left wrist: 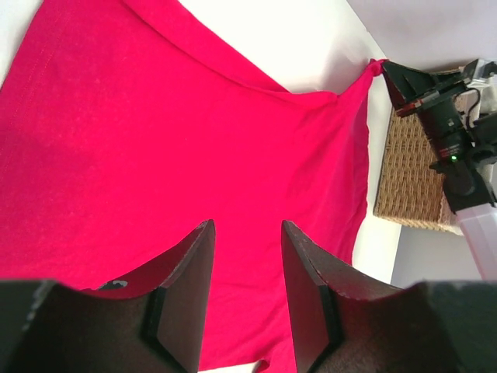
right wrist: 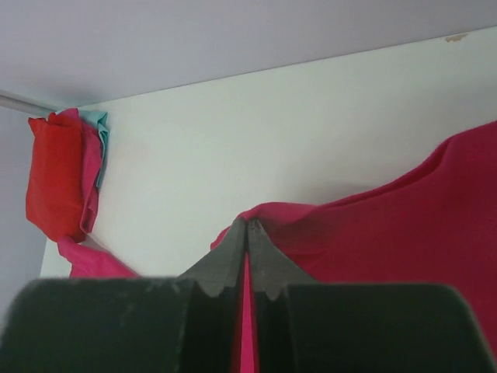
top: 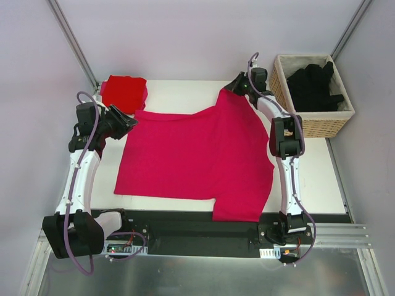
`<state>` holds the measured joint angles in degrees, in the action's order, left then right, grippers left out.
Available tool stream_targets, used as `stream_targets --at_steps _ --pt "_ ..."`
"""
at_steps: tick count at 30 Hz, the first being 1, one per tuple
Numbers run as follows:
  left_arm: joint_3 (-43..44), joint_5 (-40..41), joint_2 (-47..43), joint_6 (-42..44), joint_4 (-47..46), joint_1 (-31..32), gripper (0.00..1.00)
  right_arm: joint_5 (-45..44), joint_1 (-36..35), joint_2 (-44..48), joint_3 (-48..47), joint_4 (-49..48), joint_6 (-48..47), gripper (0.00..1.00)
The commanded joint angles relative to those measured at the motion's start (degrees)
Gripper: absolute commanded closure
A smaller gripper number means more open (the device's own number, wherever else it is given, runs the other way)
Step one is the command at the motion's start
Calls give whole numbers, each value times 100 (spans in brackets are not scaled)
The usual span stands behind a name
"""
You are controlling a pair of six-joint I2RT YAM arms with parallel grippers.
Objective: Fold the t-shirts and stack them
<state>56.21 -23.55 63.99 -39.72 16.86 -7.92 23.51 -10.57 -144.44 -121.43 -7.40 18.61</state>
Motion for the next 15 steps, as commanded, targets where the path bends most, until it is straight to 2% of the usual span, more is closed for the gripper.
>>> stream_targets --at_steps 1,3,6,7,8,10,13,15 --pt "-13 140 -167 -114 45 10 61 347 2 -391 -513 -666 581 89" --pt "-13 114 -141 -158 45 10 61 400 11 -514 -557 -693 801 86" --pt "-22 105 -167 -211 45 10 61 435 11 -594 -610 -509 864 59" --pt "-22 114 -185 -220 45 10 61 409 2 -620 -654 -369 855 31" --pt "-39 123 -193 -229 45 10 61 383 11 -620 -698 -54 811 22" --pt "-39 149 -220 -246 45 10 61 304 2 -516 -725 203 531 13" --pt "-4 114 -211 -255 45 10 61 76 2 -113 -391 335 91 5" --pt "22 88 -176 -238 36 10 61 -117 2 99 -303 510 -303 3"
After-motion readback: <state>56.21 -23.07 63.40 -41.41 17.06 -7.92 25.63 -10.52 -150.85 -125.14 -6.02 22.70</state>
